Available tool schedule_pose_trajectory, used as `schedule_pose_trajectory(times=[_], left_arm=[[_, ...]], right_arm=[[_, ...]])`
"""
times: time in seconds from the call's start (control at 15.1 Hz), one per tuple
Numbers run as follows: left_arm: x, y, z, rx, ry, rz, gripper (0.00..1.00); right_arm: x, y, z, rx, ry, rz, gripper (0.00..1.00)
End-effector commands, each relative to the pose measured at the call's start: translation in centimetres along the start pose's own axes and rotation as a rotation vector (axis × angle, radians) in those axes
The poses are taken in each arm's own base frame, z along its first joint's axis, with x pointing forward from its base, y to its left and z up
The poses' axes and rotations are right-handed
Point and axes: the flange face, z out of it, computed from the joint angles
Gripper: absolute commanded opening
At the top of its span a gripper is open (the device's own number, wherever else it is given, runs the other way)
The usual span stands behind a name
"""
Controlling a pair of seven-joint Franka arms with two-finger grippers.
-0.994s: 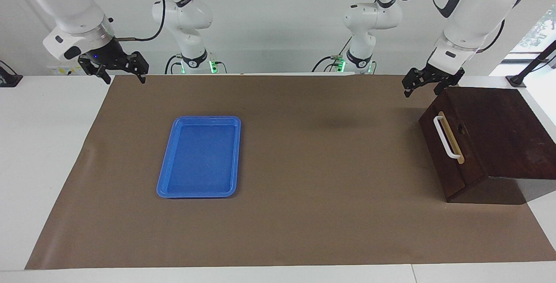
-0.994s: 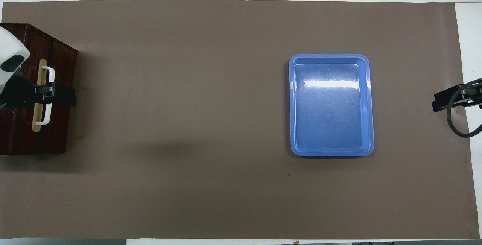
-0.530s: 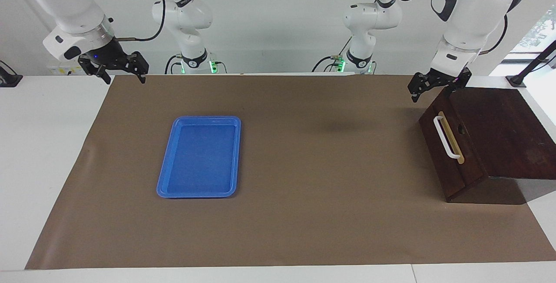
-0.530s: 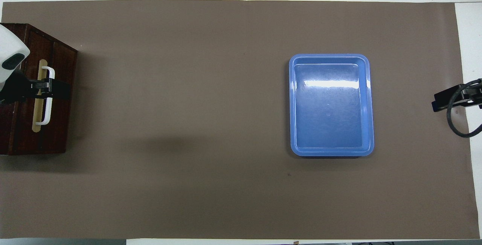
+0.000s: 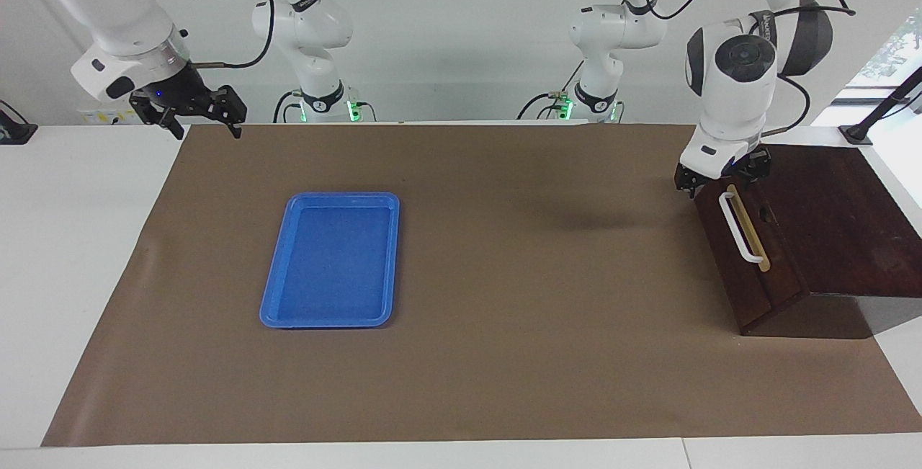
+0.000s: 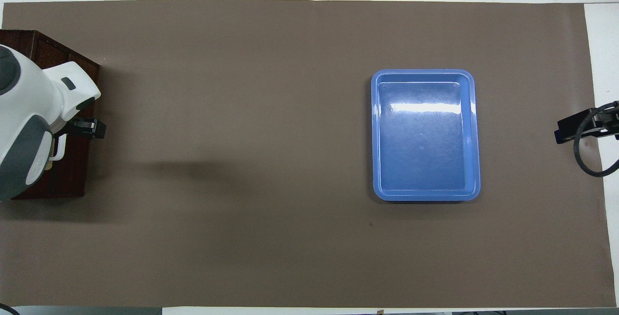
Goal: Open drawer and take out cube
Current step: 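Pull the drawer open toward the robot with the left gripper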
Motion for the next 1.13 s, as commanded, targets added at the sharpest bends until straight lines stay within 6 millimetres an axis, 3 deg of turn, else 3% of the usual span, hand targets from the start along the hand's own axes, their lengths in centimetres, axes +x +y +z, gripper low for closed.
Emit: schedule_pose_trajectory(times=[0.0, 0.2, 0.46, 1.06], left_arm=[[0.0, 1.6, 1.8, 0.076, 0.026, 0.053, 1.0], [0.3, 2.1, 3.7, 0.14, 0.028, 0.105, 1.0], [1.3, 2.3, 4.4, 0.12, 0.084, 0.074, 1.0], [2.7, 1.3, 7.0, 0.103, 0.126, 0.065, 1.0]], right_arm=[[-0.1, -0.2, 0.2, -0.005, 0.012, 0.005, 1.0], [-0.1, -0.2, 0.1, -0.005, 0.014, 0.005, 1.0], [-0.1, -0.2, 0.1, -0.005, 0.014, 0.005, 1.0], [-0.1, -0.1, 0.1, -0.005, 0.013, 0.006, 1.0]])
